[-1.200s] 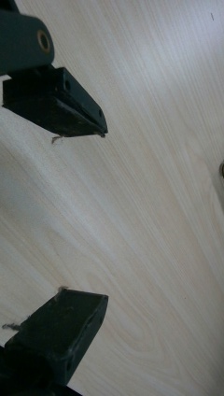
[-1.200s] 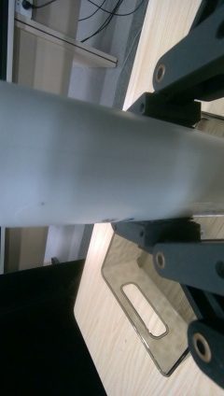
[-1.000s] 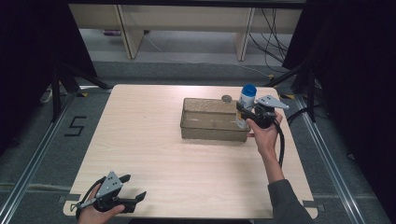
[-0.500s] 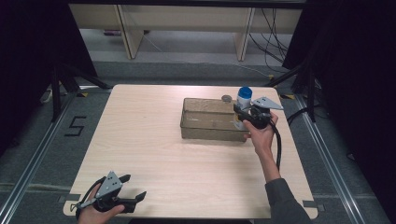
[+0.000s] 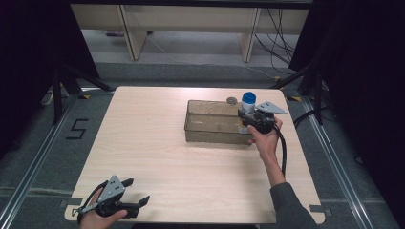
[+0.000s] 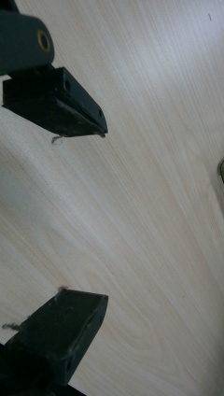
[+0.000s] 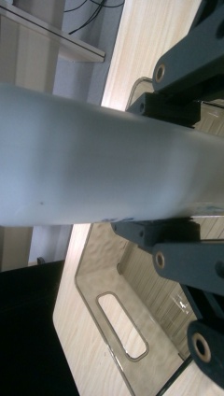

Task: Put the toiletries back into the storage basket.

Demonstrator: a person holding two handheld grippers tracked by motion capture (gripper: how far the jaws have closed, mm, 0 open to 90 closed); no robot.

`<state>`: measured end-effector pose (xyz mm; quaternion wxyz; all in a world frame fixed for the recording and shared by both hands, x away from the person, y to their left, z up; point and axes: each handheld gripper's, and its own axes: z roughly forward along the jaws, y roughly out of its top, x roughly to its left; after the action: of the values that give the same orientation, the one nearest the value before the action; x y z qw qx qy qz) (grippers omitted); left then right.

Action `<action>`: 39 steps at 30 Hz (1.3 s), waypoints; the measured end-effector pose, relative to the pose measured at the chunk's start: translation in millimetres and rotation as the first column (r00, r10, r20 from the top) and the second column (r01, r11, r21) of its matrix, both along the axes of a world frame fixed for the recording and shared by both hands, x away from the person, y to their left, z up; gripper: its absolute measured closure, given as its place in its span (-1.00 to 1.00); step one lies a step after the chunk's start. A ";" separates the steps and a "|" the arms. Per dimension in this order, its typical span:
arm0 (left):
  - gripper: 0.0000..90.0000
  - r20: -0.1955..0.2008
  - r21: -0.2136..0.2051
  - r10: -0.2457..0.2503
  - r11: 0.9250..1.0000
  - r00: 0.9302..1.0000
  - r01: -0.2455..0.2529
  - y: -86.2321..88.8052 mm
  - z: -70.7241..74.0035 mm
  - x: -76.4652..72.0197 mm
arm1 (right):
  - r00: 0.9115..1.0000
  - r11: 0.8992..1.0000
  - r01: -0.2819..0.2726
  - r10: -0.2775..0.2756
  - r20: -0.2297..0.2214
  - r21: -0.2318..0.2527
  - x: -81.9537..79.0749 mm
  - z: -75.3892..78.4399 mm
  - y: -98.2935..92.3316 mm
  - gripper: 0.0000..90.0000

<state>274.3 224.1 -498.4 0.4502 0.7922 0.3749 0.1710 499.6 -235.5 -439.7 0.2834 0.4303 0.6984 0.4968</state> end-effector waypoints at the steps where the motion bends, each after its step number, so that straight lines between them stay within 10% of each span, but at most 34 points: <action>1: -0.67 0.000 0.000 -0.001 1.000 1.000 0.001 0.0 0.1 -0.1 | 1.000 1.000 -0.007 0.007 -0.001 -0.008 0.0 -0.6 -0.5 0.25; 39: -0.67 0.015 -0.005 -0.004 1.000 1.000 0.004 -0.2 2.4 -1.9 | 1.000 0.999 0.020 -0.021 -0.020 -0.042 -5.1 -20.9 -3.4 0.24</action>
<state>272.5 223.9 -496.0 0.4555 0.7903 0.3705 0.1751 494.4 -238.9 -460.6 0.2901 0.4365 0.7072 0.4745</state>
